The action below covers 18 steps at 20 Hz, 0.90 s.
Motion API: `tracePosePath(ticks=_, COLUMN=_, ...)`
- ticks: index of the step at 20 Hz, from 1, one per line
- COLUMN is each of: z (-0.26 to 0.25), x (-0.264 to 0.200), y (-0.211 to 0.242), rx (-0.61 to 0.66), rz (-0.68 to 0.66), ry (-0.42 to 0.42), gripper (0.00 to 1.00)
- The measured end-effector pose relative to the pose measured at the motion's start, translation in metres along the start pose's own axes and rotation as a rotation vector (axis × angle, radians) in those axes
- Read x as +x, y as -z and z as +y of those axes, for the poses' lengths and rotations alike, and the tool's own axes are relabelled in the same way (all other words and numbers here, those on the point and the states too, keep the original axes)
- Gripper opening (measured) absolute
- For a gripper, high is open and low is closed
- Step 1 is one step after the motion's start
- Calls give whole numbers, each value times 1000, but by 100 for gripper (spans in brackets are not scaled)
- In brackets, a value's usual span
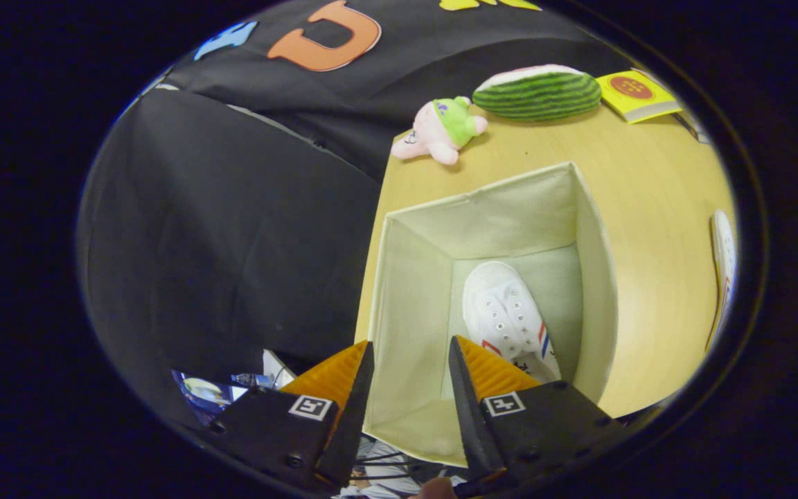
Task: Open the storage box then place both shoes into the box .Put the left shoe in first, then the right shoe, with the right side of both shoes facing outward in a uniform manner.
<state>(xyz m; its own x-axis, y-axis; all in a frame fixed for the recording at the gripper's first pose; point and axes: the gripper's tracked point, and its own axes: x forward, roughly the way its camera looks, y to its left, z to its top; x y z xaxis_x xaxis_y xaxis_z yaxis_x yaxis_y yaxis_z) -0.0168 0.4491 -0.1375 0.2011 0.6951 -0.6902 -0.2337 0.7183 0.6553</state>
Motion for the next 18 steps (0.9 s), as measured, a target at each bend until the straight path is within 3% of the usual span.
tracePosePath(ticks=4, z=-10, x=-34, y=-5, rx=-124, rz=-73, ry=34, gripper=78)
tracePosePath(ticks=7, z=-31, x=-72, y=-22, rx=-211, rz=-163, ry=94, gripper=78)
tracePosePath(ticks=12, z=-99, x=-153, y=-48, rx=-346, rz=-302, ry=284, gripper=78)
tracePosePath(ticks=18, z=-228, x=-225, y=-38, rx=-363, rz=-267, ry=506, gripper=79)
